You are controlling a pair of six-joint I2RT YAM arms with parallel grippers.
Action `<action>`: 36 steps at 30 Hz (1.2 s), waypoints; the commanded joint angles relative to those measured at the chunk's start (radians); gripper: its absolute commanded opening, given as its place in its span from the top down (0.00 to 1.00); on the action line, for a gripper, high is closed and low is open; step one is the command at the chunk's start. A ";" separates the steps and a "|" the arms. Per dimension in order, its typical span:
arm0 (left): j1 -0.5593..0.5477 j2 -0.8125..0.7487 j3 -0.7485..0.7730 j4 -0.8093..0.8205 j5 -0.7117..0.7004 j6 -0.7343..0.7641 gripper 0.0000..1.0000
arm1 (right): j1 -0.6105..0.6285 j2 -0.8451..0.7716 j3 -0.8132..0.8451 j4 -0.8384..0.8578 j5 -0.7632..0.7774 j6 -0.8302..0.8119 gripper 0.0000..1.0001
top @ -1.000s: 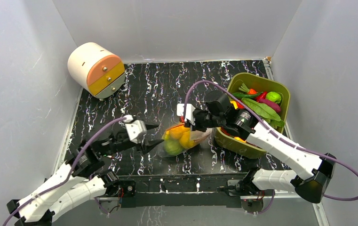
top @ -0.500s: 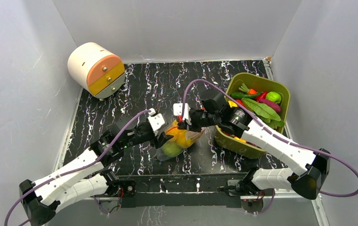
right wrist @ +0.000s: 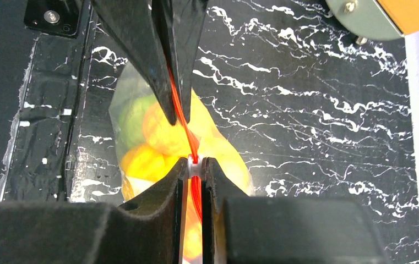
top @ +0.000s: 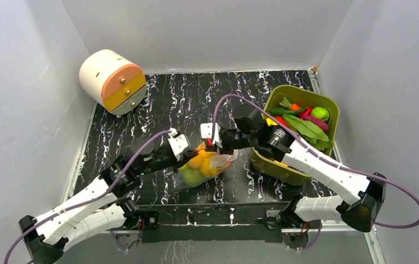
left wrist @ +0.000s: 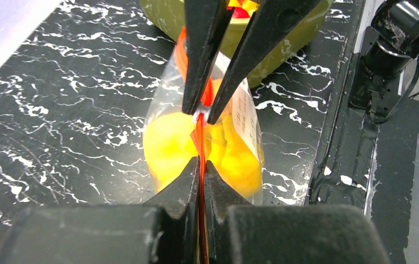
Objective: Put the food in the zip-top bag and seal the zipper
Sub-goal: Zip the zipper food storage bag at the center of the board.
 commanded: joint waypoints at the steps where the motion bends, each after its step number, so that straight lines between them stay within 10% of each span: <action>1: -0.002 -0.137 0.025 0.002 -0.049 -0.021 1.00 | -0.016 -0.049 0.039 -0.044 0.121 -0.063 1.00; 36: -0.002 -0.323 0.082 -0.219 -0.216 0.071 1.00 | -0.220 -0.178 0.013 -0.229 0.308 -0.140 1.00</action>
